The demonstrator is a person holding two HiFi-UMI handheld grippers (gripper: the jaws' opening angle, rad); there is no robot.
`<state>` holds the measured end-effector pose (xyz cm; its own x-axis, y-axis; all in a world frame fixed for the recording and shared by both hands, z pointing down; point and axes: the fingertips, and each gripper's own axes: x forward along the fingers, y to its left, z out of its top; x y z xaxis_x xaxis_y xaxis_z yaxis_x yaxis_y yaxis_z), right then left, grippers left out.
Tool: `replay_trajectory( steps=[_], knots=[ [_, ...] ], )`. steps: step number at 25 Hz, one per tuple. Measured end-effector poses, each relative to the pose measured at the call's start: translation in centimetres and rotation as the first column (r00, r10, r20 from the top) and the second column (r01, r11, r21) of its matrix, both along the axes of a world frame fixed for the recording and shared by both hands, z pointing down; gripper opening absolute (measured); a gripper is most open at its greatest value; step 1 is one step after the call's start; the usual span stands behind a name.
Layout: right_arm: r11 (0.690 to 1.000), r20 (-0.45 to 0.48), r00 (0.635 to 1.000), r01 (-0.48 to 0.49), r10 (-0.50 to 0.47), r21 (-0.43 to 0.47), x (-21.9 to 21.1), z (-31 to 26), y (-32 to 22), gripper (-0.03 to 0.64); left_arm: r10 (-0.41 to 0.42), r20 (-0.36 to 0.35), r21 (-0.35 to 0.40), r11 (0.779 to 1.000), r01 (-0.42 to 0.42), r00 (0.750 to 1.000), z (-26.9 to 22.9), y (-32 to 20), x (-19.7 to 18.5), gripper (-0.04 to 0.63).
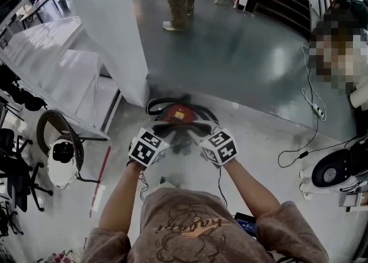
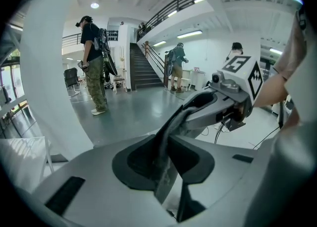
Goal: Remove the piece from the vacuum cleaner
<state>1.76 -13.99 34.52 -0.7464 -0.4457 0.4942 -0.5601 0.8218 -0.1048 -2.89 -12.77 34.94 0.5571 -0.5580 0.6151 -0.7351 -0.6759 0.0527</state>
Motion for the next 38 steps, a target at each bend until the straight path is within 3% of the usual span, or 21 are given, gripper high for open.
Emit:
replay_trajectory(
  steps=[8,14,22,30,38],
  knots=[
    [1.0,-0.008,1.0,0.009,-0.008,0.027,-0.3,-2.1,0.8,0.077,-0.027,-0.04,0.007,1.0,0.027,0.999,-2.0,0.9,-0.2,0.08],
    [0.999,-0.005,1.0,0.015,-0.015,0.046,0.0,-3.8,4.1,0.078,0.01,-0.081,0.001,1.0,-0.01,0.997,-3.4,4.2,0.1,0.078],
    [0.997,0.08,0.995,-0.066,0.064,0.032,0.0,-3.5,5.0,0.081,0.006,-0.164,0.013,1.0,-0.004,0.986,-3.3,5.2,-0.1,0.078],
    [0.993,0.122,0.986,-0.12,0.116,0.023,1.0,-2.2,4.2,0.083,0.074,-0.164,0.034,0.997,-0.069,0.984,-2.0,4.0,0.7,0.078],
    [0.991,0.114,0.986,-0.127,0.123,0.03,0.2,-1.9,3.5,0.083,0.058,-0.193,0.029,0.998,-0.053,0.98,-1.7,3.5,-0.1,0.078]
  ],
)
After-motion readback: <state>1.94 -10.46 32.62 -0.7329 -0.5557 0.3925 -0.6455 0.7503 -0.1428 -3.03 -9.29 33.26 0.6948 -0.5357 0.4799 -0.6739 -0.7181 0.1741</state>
